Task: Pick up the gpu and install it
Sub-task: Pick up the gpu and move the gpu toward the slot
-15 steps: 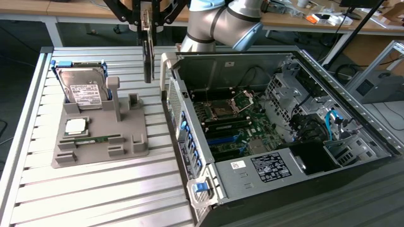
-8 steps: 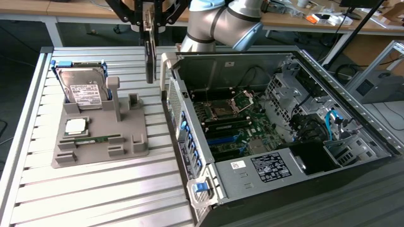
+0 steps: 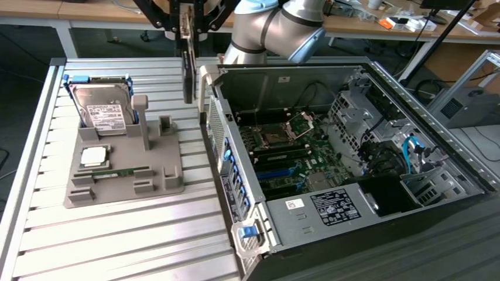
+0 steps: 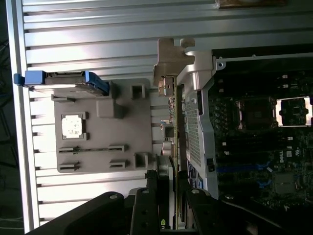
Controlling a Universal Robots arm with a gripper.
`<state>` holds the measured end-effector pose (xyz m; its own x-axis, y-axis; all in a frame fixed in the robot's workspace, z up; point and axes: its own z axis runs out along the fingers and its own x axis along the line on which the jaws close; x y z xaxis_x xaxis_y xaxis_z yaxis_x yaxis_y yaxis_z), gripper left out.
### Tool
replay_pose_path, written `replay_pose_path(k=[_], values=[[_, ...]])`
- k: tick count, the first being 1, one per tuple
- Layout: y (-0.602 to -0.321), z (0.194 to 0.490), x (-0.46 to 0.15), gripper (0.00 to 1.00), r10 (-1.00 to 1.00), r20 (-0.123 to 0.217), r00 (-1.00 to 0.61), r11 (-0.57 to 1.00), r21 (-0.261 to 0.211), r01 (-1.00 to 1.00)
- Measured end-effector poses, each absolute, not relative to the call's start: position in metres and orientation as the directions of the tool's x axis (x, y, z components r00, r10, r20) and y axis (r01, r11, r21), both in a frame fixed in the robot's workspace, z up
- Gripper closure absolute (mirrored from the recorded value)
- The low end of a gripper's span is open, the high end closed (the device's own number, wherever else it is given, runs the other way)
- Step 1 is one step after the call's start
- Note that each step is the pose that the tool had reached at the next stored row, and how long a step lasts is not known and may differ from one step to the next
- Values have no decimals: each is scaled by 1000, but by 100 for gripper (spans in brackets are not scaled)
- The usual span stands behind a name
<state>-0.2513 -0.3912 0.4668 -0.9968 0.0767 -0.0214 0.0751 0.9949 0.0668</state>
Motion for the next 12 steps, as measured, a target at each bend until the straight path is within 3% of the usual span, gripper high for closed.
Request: replay_pose_path(k=[12], values=[[-392, 467, -246, 73, 77, -21, -997, 995, 67, 75]])
